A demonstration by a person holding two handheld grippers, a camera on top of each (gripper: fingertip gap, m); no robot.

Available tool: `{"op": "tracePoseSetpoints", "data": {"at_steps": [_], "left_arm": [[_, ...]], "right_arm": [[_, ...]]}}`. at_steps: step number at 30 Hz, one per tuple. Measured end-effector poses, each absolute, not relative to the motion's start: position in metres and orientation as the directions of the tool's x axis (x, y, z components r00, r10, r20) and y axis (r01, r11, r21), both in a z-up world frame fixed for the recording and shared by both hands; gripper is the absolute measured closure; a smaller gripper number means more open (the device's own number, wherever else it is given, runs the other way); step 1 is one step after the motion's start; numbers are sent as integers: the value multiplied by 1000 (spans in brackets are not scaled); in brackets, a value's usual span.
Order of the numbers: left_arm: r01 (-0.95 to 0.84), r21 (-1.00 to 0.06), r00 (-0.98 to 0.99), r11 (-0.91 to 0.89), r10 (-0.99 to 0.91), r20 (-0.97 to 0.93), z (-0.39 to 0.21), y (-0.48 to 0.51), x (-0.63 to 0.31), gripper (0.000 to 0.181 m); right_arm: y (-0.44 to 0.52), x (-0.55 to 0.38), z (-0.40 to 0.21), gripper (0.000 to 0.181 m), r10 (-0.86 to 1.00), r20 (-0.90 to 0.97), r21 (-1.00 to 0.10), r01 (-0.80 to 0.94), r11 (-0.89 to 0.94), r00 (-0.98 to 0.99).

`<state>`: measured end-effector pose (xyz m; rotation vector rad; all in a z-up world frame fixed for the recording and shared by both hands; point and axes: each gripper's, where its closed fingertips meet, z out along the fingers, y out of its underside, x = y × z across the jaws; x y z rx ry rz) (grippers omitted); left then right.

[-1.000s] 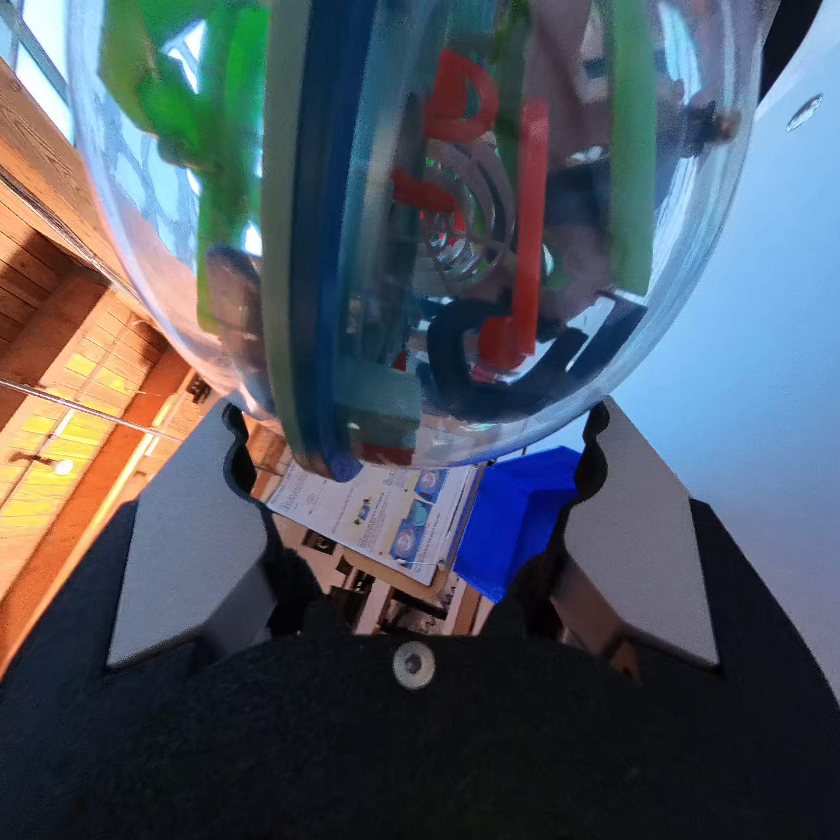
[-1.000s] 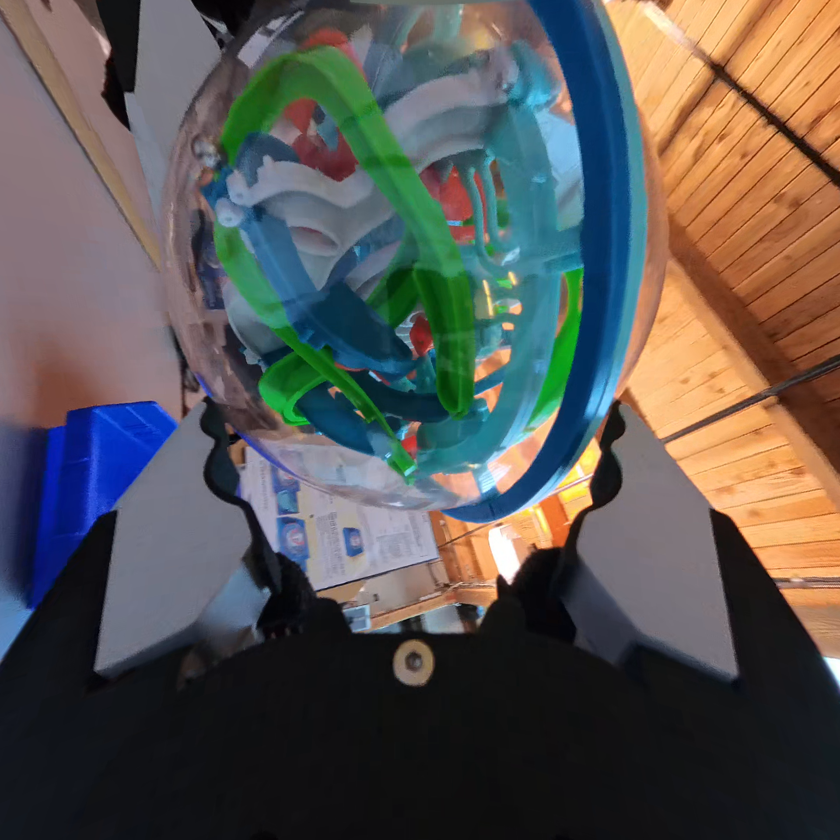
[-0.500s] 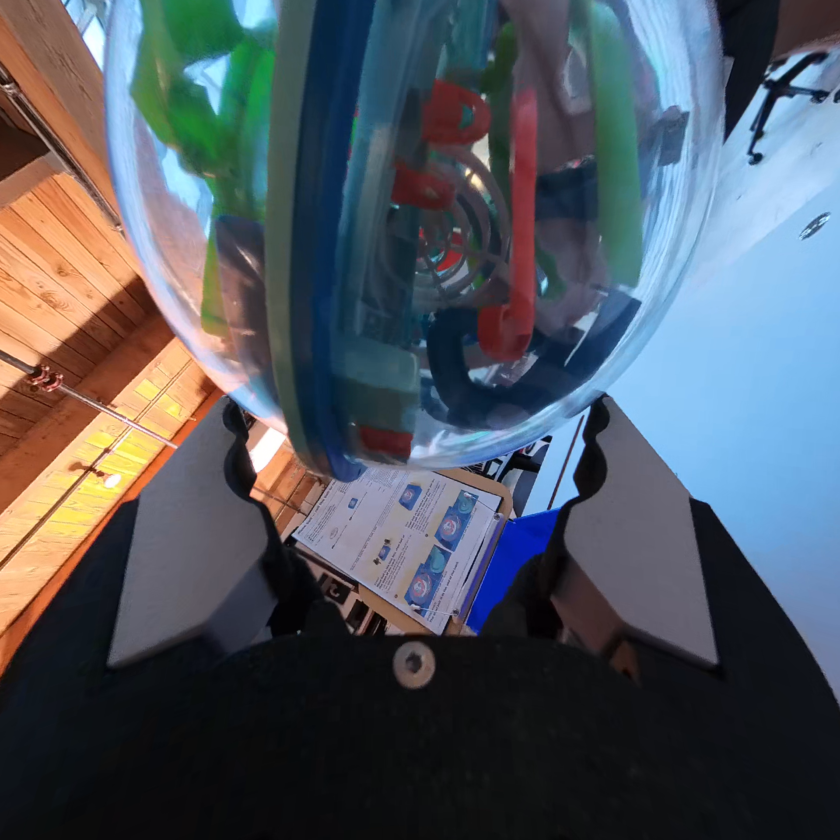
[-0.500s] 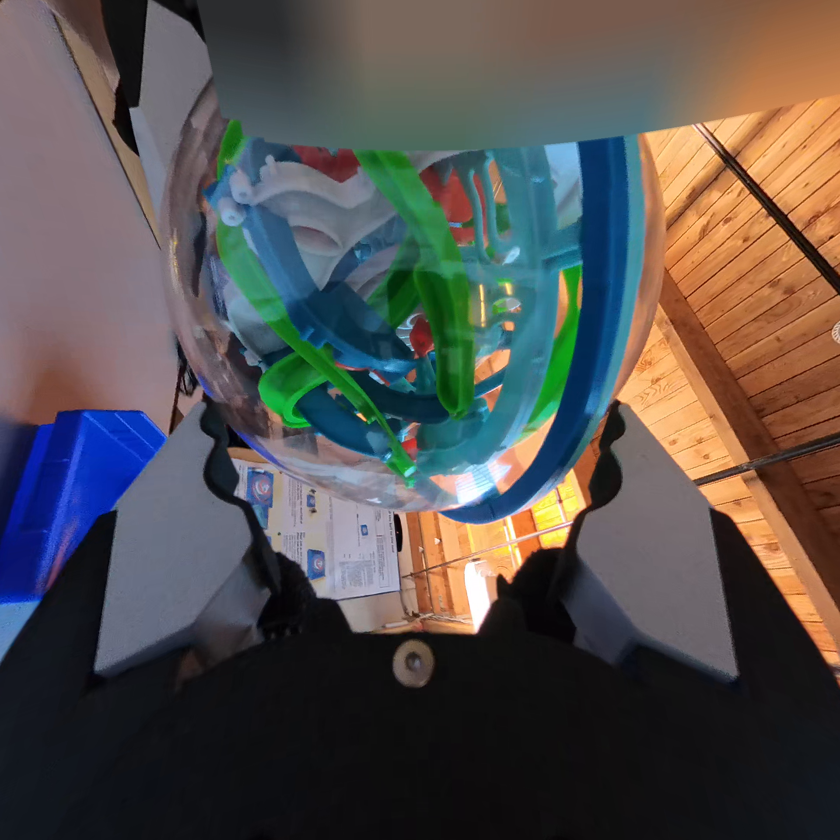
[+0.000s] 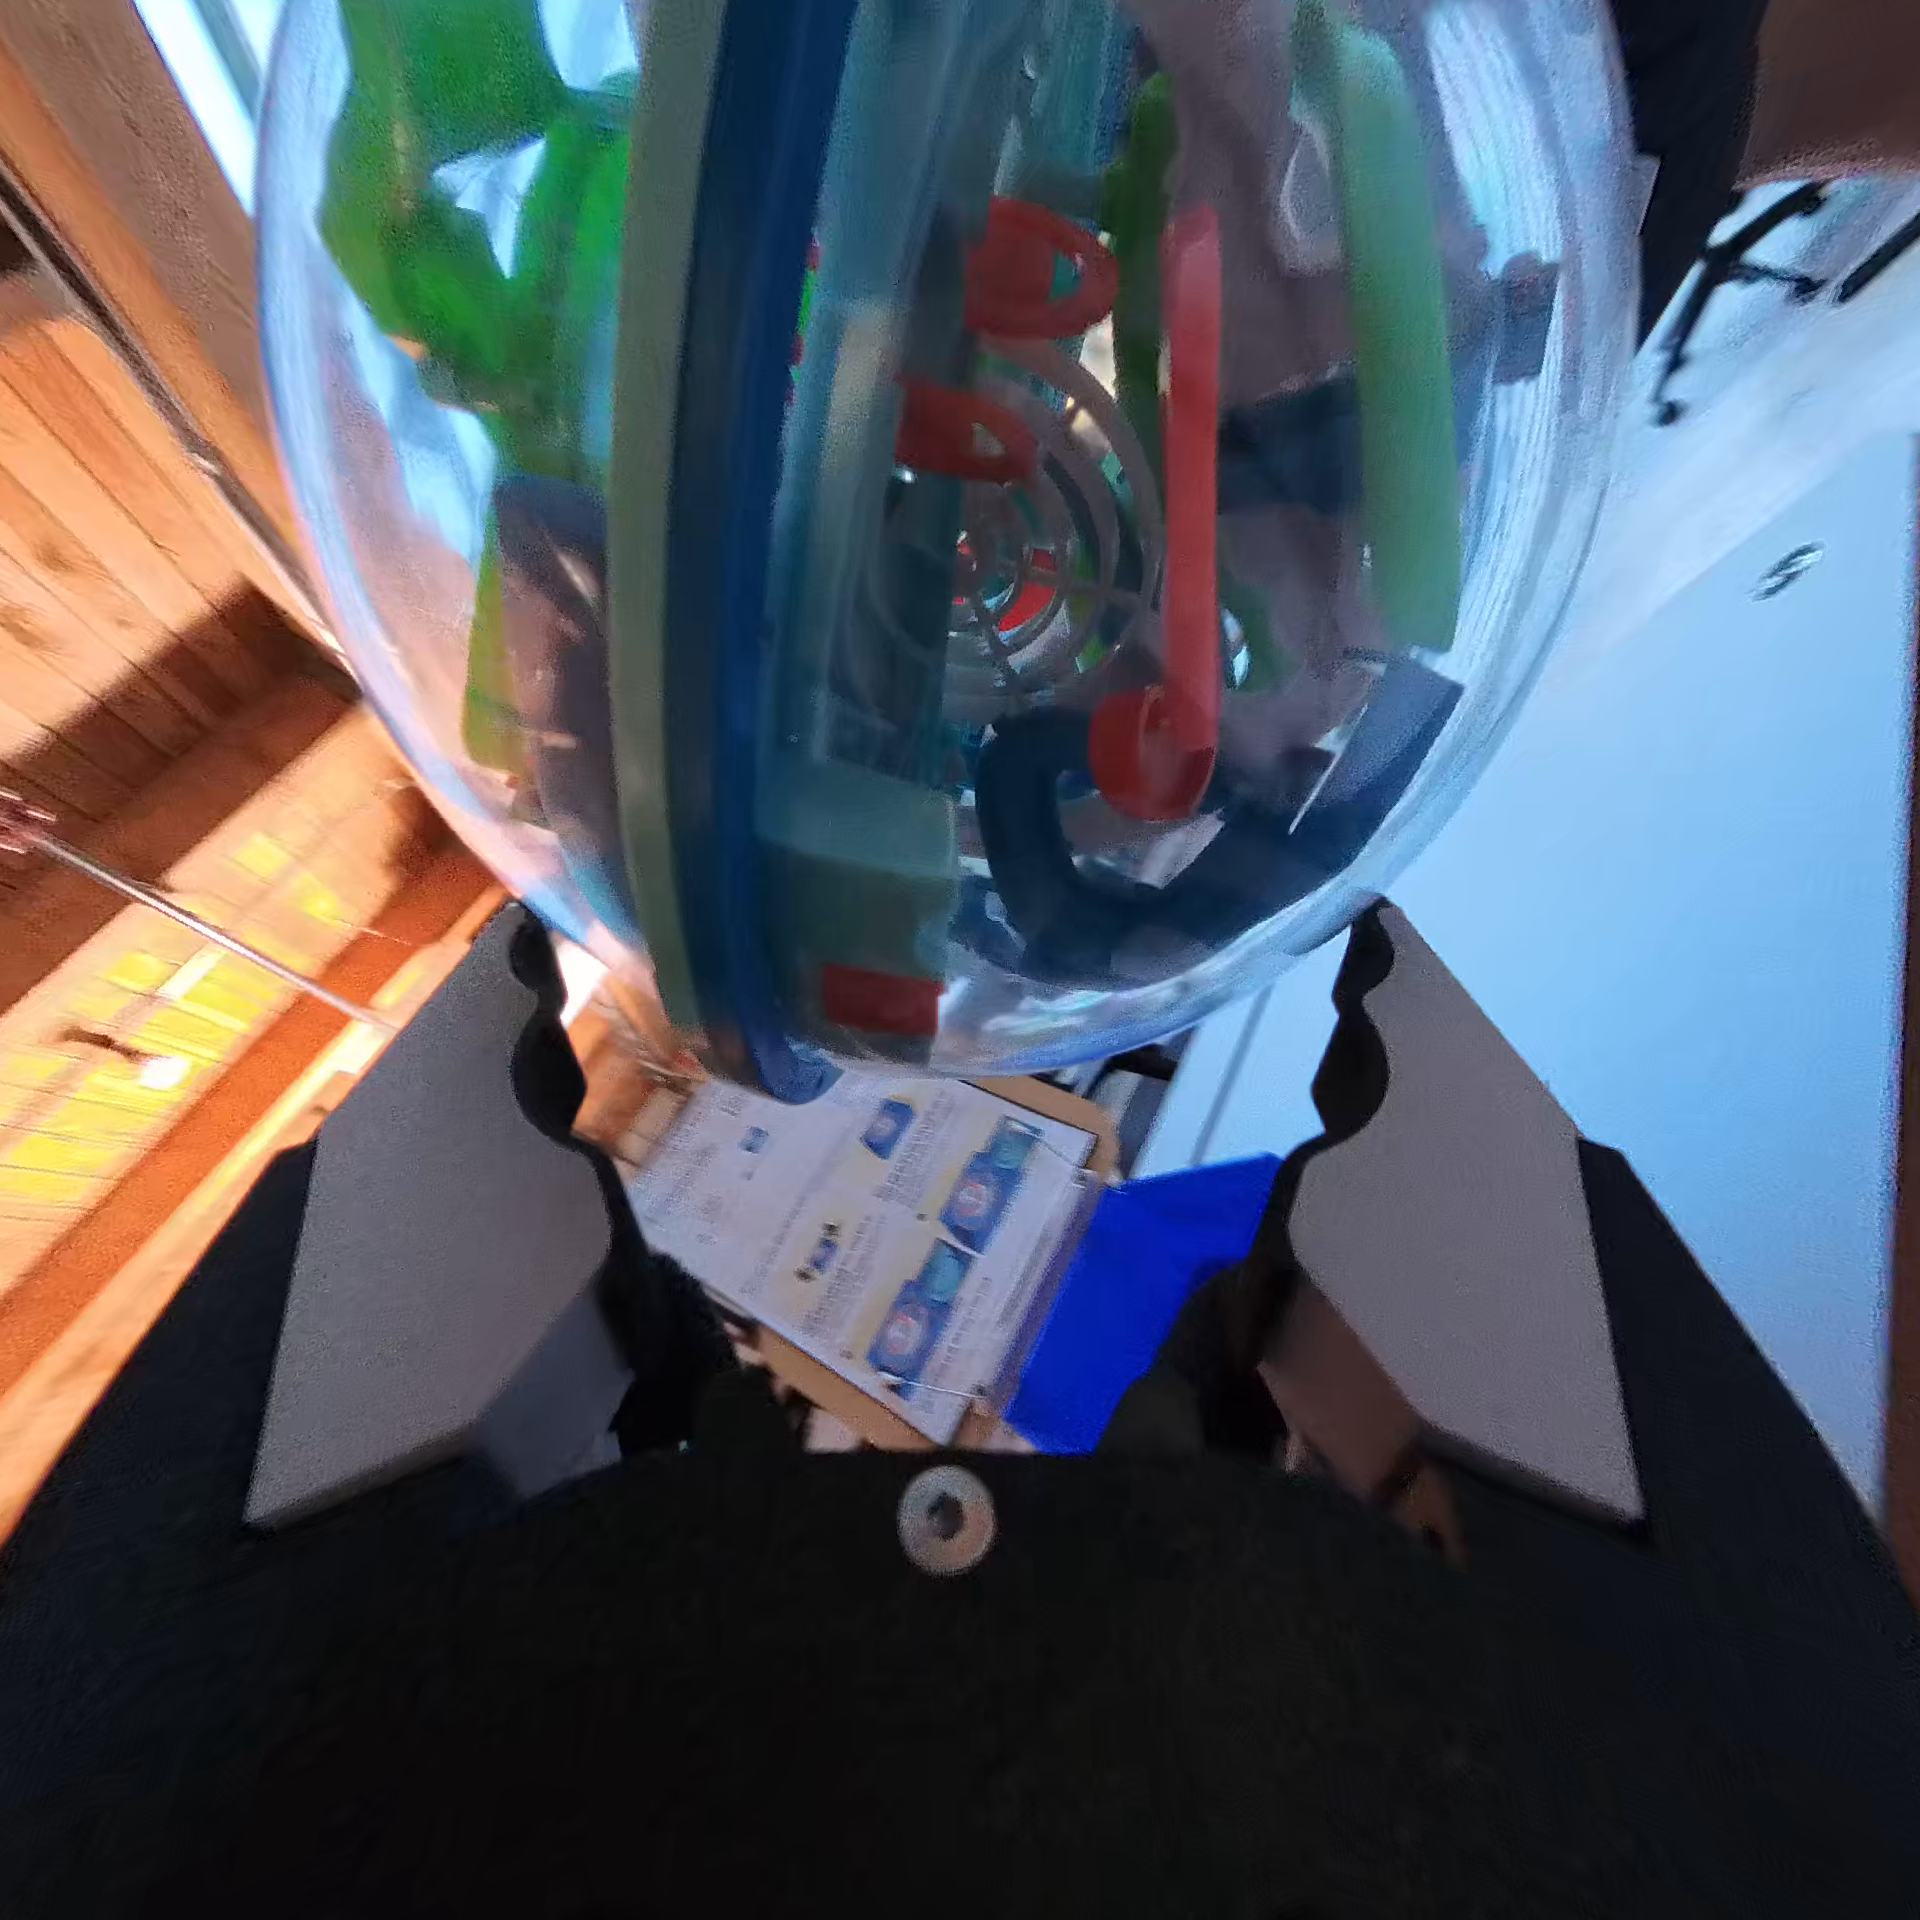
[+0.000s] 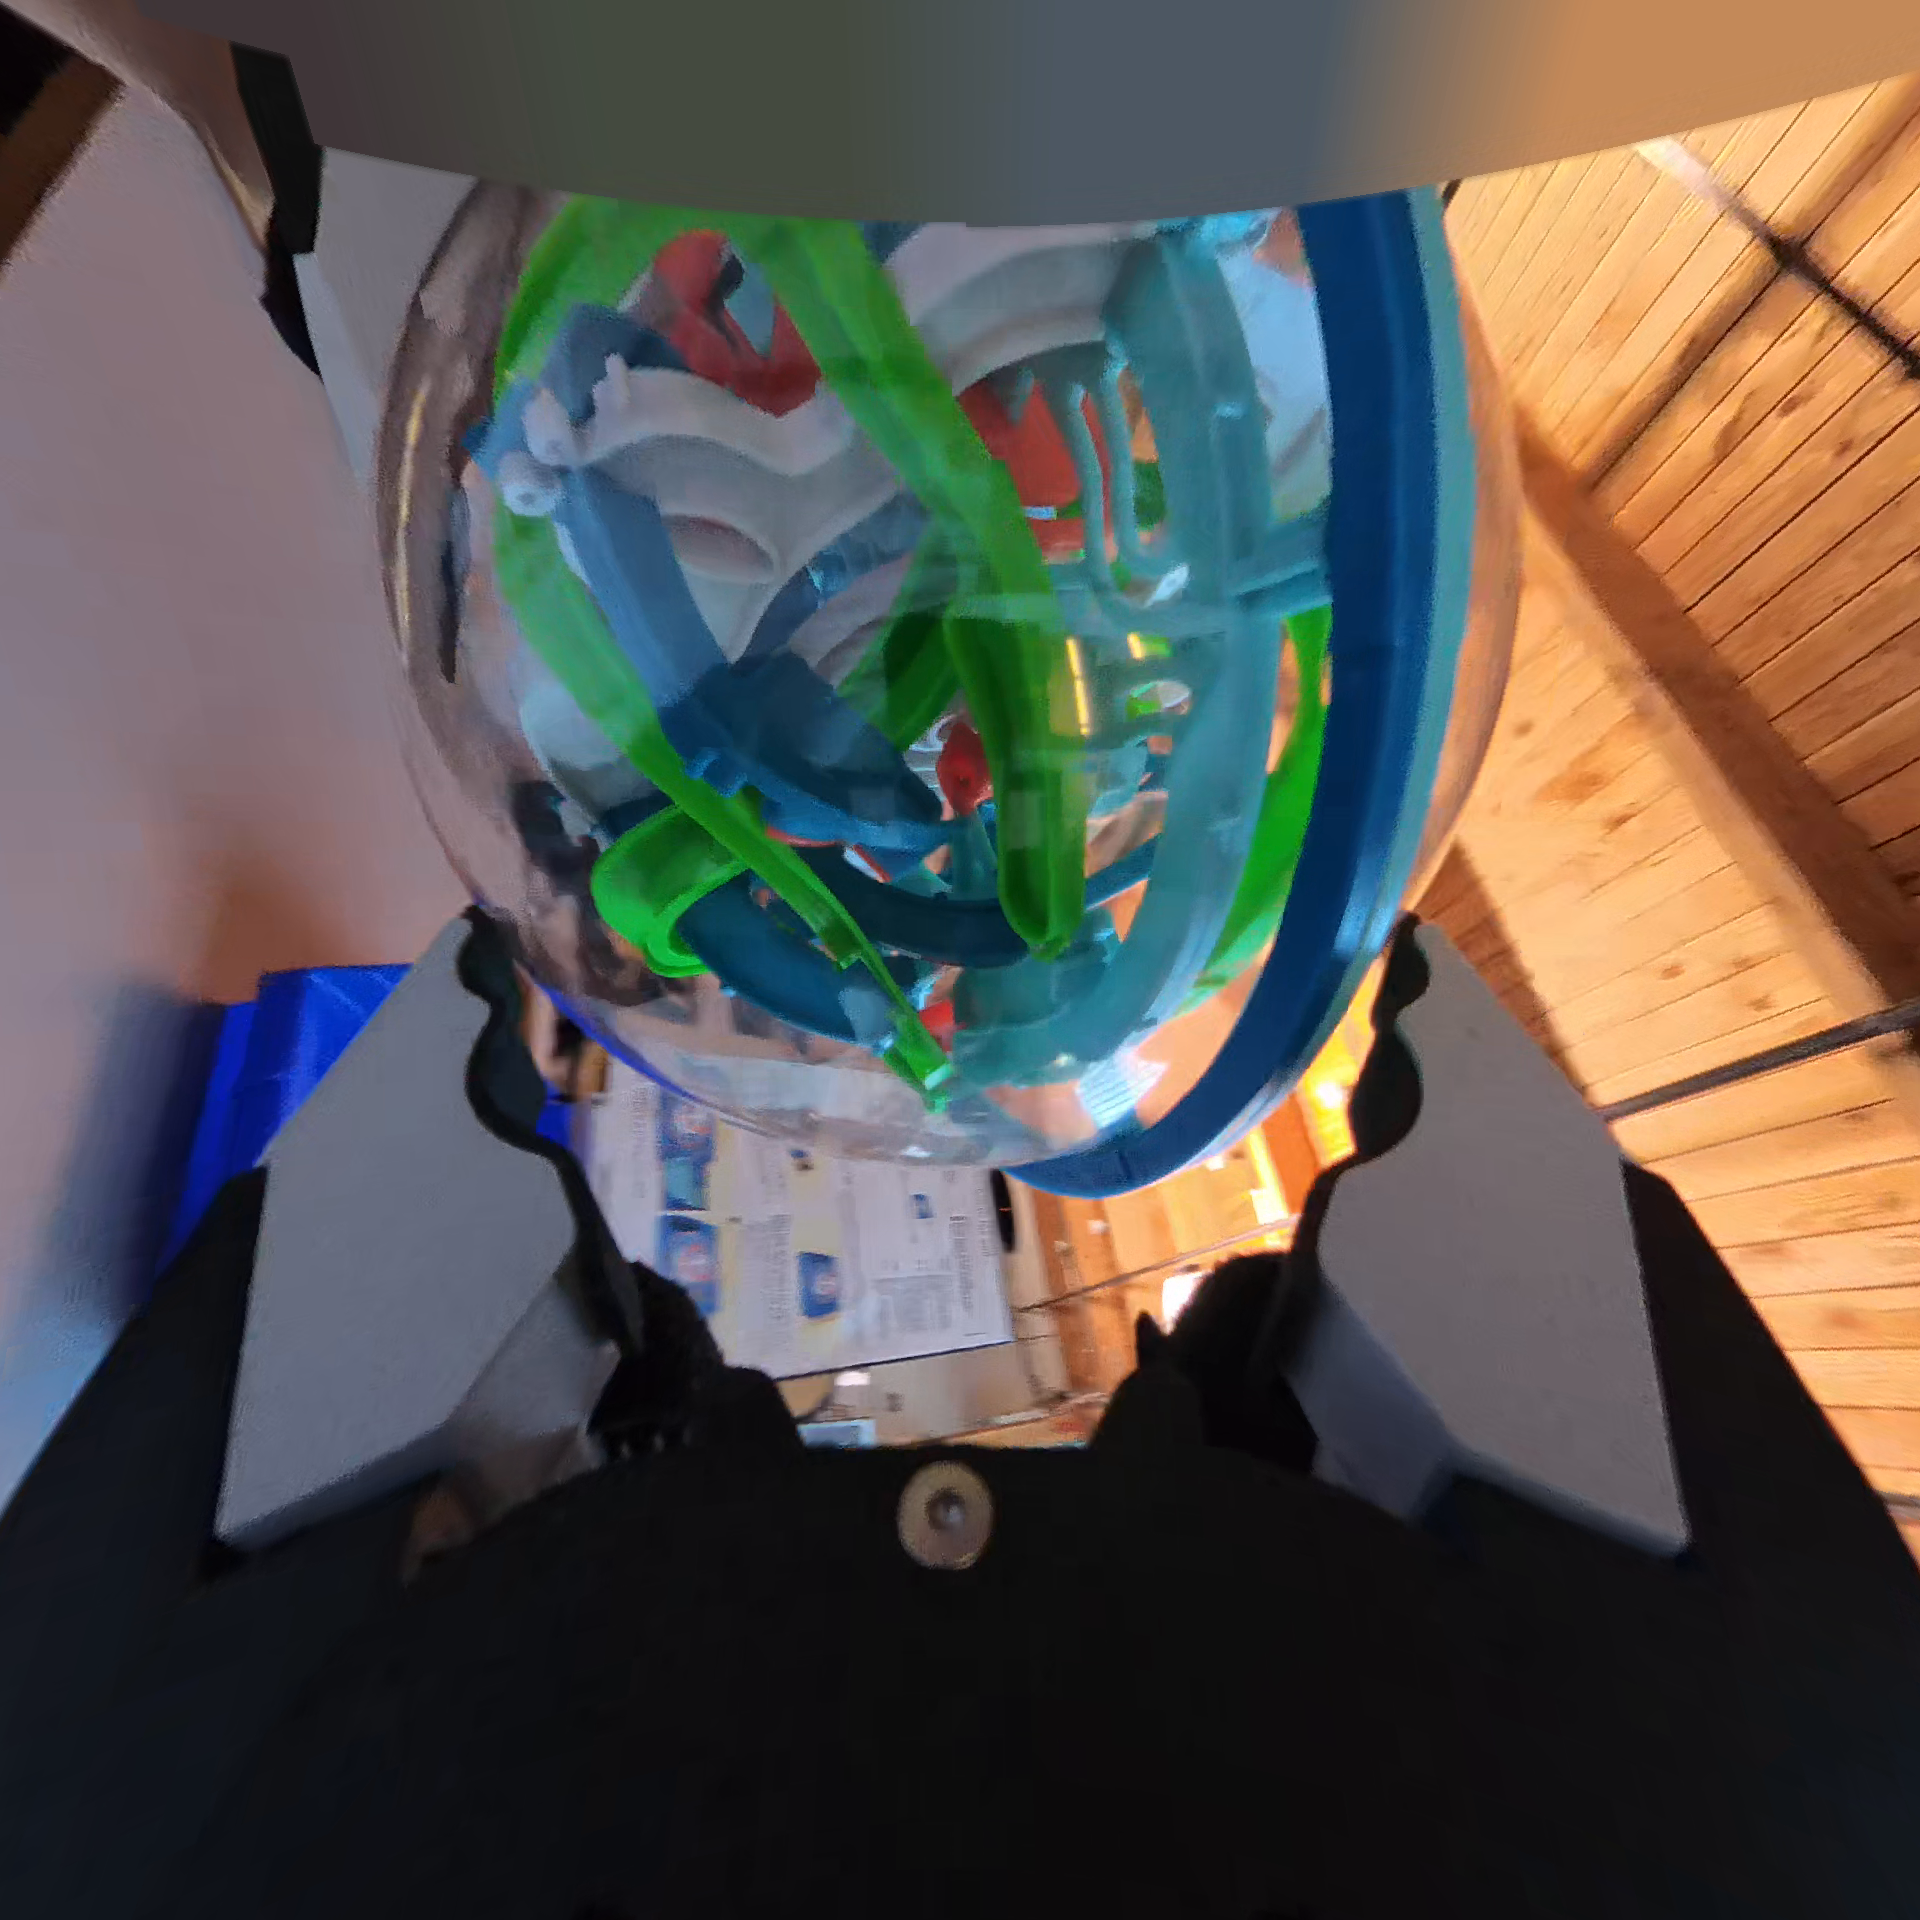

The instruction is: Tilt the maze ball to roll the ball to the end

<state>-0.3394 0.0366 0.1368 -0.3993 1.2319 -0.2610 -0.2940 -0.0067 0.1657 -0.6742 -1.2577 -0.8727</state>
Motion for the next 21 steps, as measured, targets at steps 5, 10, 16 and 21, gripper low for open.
{"op": "tracePoseSetpoints", "data": {"at_steps": [5,10,16,21], "left_arm": [[-19,-695,106,719,-689,-717,86,61,-322,38],[-54,-882,-64,469,-883,-465,35,83,-309,38],[-228,-968,-279,104,-960,-37,-25,104,-295,38],[-182,-981,-324,-60,-939,117,-25,112,-291,39]], "right_arm": [[29,-275,114,47,160,931,-362,769,526,329],[54,-266,66,26,399,759,-651,590,478,514],[79,-263,40,30,575,539,-842,417,343,615],[94,-259,40,27,611,417,-909,314,273,674]]}}
